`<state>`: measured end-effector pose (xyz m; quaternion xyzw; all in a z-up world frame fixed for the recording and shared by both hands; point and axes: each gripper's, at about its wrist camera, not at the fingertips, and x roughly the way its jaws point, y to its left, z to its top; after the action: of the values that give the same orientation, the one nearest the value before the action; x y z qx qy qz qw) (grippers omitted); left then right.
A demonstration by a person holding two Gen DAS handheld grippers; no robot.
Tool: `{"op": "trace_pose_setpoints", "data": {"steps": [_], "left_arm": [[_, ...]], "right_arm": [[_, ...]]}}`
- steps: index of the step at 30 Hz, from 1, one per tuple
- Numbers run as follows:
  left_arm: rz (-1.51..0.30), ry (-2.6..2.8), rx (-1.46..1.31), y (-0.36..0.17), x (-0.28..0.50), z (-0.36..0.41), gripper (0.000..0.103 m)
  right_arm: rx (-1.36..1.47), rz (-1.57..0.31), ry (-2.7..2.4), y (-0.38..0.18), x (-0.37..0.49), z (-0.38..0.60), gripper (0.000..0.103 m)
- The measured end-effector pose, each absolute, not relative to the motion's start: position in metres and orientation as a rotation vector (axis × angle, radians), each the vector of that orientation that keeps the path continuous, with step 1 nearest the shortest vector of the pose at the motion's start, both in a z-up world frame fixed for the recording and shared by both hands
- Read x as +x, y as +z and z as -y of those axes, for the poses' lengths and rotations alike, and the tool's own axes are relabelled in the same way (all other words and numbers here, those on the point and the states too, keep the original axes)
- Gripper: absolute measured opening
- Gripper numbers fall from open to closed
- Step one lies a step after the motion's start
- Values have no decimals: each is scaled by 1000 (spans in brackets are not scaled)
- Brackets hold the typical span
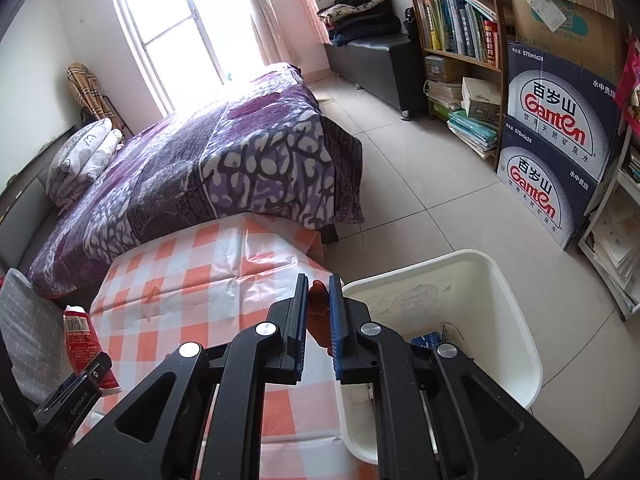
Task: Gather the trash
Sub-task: 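Drop the orange snack into the bin with the right tool while the left tool drops the red package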
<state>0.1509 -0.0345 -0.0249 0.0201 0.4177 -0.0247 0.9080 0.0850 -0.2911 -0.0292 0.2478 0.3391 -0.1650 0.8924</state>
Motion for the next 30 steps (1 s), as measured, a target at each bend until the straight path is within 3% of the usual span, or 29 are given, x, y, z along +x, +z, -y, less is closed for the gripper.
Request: {"op": "trace_pose_setpoints", "data": {"steps": [10,12,14,22,30], "left_arm": [[-866,-127,81,-29,142,79,49],[-869,-145,86,-30,140,88,49],[-871,-162,94,-31,138,98,49],[-888,-229,120,-38,130,137,49],[-888,-293,165,-45,117,174,49]], "right_arm": [[601,-730,-420,-39,65,335,15],[615,-728,-430,-40,60,342,34],[629,-721,-450,-41,55,349,43],[650,-714,-512,-42,37,377,51],[649,-736,-607,-47,21,404,69]]}}
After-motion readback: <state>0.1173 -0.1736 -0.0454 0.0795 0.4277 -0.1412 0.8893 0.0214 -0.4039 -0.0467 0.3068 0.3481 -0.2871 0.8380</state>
